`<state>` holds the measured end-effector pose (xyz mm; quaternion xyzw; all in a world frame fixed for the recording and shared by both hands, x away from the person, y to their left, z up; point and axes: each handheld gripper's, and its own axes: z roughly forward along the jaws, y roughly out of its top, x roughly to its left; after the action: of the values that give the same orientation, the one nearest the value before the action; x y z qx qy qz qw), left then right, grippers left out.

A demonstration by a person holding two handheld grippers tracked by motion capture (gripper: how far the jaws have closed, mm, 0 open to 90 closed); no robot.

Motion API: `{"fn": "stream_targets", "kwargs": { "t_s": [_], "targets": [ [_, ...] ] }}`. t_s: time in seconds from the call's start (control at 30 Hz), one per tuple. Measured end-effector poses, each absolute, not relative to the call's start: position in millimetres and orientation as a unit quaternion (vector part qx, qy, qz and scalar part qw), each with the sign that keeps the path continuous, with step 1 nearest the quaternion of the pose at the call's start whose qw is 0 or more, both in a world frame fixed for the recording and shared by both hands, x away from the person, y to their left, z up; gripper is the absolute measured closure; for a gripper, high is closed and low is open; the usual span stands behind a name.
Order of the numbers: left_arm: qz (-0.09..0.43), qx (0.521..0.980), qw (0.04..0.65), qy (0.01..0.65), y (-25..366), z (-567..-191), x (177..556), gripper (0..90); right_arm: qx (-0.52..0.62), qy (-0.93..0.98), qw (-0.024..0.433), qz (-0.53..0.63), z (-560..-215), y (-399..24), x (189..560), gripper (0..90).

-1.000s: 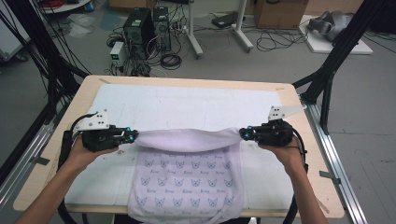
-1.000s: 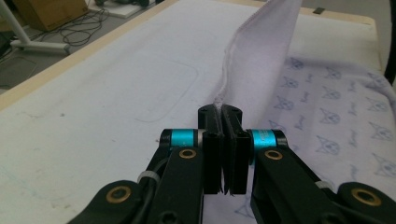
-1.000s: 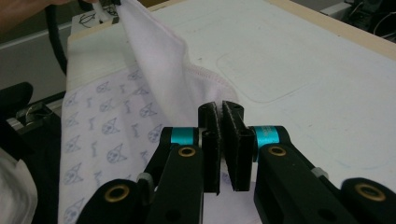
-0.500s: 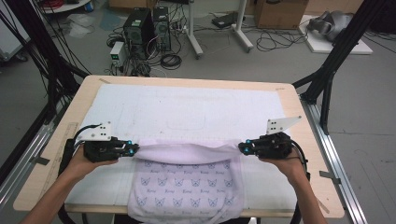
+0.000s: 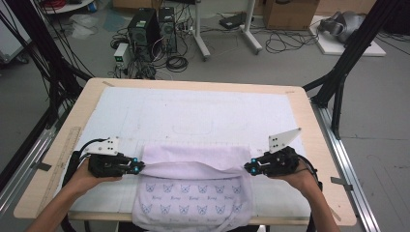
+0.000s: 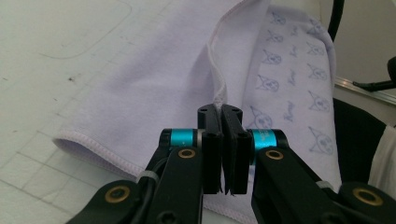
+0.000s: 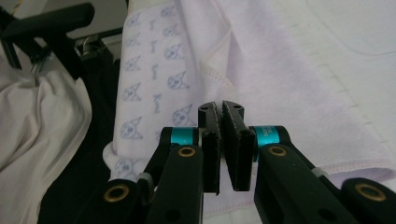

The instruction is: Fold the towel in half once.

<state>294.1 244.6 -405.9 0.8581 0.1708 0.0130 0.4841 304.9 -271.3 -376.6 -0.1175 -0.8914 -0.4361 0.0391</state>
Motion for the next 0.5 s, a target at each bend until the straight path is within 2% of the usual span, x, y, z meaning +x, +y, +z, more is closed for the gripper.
{"fn": "stream_targets", "kwargs": {
  "t_s": [0.4, 0.5],
  "targets": [
    [-0.002, 0.869, 0.466, 0.164, 245.7, -421.9, 282.3, 84.4, -0.088, -0.912, 0.074, -0.393, -394.4, -264.3, 296.4, 84.7],
    [-0.005, 0.871, 0.464, 0.162, 245.0, -423.0, 281.9, 79.3, -0.091, -0.916, 0.08, -0.383, -398.7, -262.8, 295.4, 82.5]
  ]
}}
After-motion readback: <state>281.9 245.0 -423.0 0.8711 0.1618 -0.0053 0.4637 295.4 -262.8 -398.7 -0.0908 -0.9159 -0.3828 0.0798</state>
